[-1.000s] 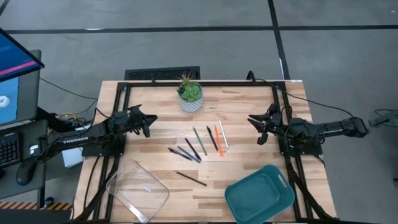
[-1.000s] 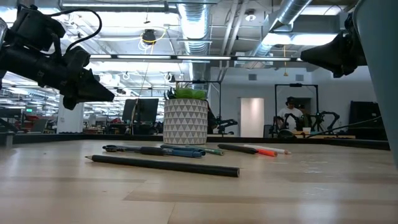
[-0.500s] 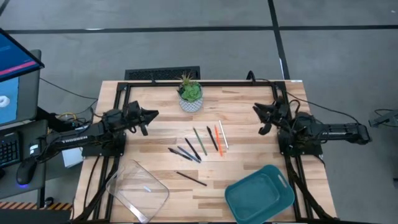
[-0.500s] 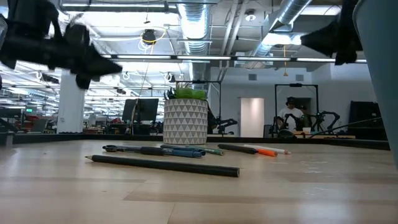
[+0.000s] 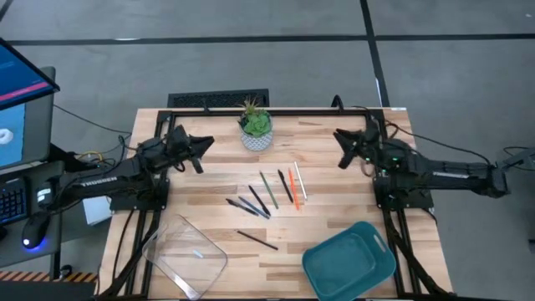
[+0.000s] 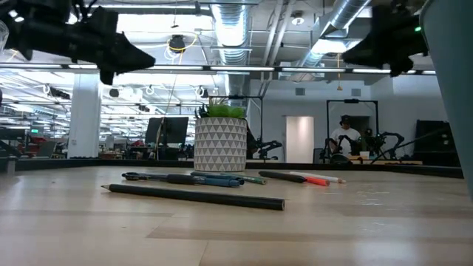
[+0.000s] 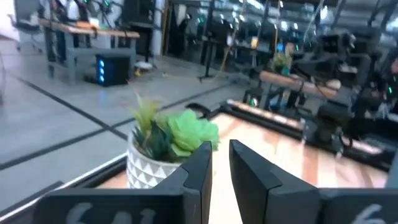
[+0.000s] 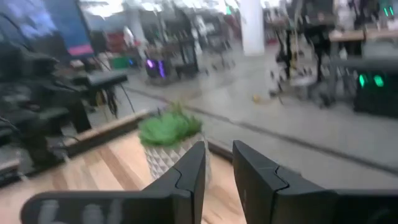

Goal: Sort pens & pencils
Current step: Put the white pencil into the blue bin

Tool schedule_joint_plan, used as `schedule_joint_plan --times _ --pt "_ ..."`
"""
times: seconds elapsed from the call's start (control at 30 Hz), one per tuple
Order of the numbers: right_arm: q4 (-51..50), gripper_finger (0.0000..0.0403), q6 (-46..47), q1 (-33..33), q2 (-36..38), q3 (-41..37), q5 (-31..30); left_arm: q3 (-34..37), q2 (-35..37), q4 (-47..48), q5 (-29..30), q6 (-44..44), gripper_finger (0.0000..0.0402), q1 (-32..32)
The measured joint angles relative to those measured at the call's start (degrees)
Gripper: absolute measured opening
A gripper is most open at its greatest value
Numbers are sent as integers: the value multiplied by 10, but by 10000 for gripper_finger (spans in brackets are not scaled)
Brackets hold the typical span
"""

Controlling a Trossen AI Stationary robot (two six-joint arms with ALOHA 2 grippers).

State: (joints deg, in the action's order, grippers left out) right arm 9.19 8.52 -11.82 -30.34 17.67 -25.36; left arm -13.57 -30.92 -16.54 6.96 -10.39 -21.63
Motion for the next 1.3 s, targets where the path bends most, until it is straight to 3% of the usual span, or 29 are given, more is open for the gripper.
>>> schedule_joint_plan --times 0.23,0.37,0.67,0.87,1.03,1.3 --pt "19 102 33 9 -160 31 11 -19 -115 0 -135 18 46 2" --pt "52 102 76 38 -232 32 -18 -19 -164 -1 -160 18 46 1" --pt "94 102 192 87 -362 32 -97 -20 -232 -2 -162 -17 46 11" --pt "109 102 262 115 -439 32 -107 -20 -255 -50 -163 -19 46 55" --pt "193 102 264 145 -503 34 -105 -20 -255 -81 -162 0 46 90" --pt "174 102 271 154 -585 86 -107 -20 -255 -89 -60 -25 46 113"
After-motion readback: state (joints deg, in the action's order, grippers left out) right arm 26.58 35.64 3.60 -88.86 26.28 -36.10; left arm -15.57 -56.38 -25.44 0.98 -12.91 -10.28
